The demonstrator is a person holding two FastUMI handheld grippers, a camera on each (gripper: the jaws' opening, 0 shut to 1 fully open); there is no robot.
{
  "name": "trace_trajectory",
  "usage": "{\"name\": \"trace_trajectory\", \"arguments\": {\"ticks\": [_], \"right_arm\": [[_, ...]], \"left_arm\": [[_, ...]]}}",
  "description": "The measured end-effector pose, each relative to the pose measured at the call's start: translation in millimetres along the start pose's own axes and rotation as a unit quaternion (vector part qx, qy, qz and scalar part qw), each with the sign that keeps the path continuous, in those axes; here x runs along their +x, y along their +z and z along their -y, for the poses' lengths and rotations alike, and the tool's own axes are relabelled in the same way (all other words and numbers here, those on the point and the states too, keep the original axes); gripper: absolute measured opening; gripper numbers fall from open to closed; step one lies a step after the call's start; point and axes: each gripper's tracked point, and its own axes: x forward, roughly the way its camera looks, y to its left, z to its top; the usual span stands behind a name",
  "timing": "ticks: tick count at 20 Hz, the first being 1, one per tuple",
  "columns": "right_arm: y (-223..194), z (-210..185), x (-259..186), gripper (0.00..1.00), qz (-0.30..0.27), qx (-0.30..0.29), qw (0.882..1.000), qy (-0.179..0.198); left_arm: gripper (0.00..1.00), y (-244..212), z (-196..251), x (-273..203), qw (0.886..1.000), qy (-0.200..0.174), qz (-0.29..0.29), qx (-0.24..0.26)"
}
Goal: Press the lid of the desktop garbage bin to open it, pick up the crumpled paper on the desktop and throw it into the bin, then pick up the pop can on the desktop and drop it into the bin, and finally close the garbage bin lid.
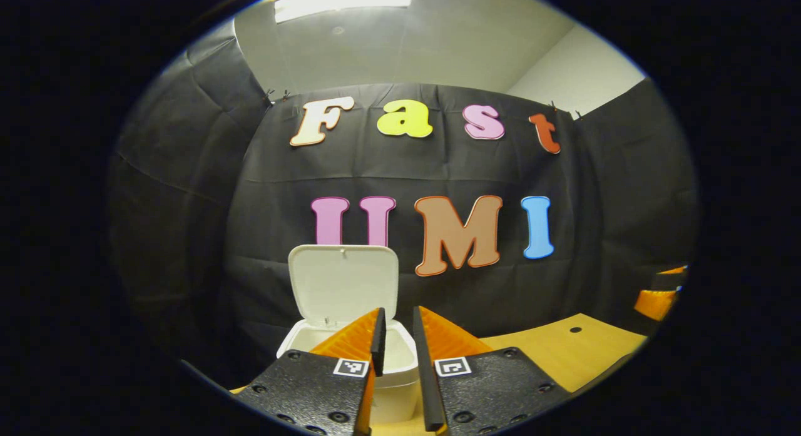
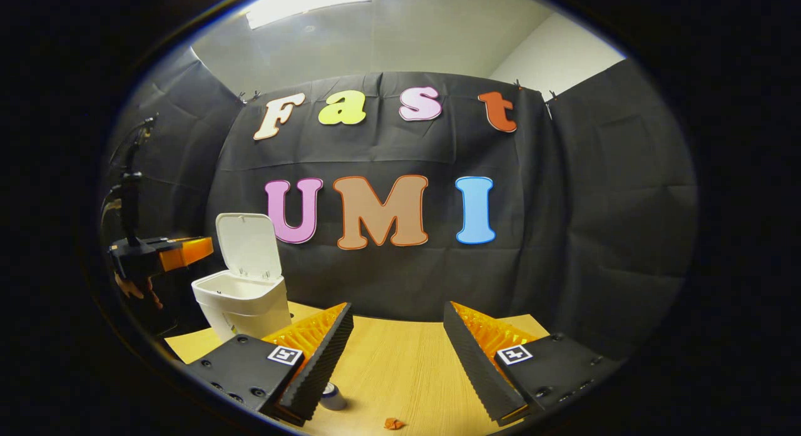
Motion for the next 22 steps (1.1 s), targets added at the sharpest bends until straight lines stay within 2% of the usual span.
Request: {"name": "trace_trajectory", "arguments": {"ticks": [1, 3, 6, 9, 10, 17, 22], "right_arm": [[-1.8, -0.8, 1.5, 0.97, -0.002, 0.0, 1.0, 0.002], [-9.4, 0.4, 5.6, 0.98, -0.01, 0.001, 1.0, 0.007], [-22.8, -0.8, 9.9, 0.98, -0.022, 0.0, 1.0, 0.013], [-39.1, -1.6, 14.3, 0.97, -0.038, -0.003, 0.999, 0.018], [-45.3, -2.5, 15.5, 0.98, -0.043, -0.004, 0.999, 0.02], [-122.7, -1.8, 30.4, 0.97, -0.121, -0.019, 0.992, 0.026], [-202.4, -1.1, 40.9, 0.98, -0.208, -0.039, 0.977, 0.033]], "left_arm": [[0.31, 1.4, 10.7, -5.7, 1.0, -0.012, 0.003, 0.0], [0.38, 1.8, 29.5, -15.7, 0.999, -0.034, 0.005, 0.0], [0.7, -4.7, 53.5, -28.6, 0.998, -0.058, -0.004, -0.009], [0.76, -10.9, 64.2, -37.1, 0.998, -0.066, -0.015, -0.016], [0.83, -12.0, 64.3, -39.0, 0.998, -0.064, -0.018, -0.019], [0.87, -31.5, 67.3, -54.8, 0.996, -0.056, -0.052, -0.037], [0.86, -31.6, 67.9, -63.7, 0.997, -0.055, -0.057, -0.022]]}}
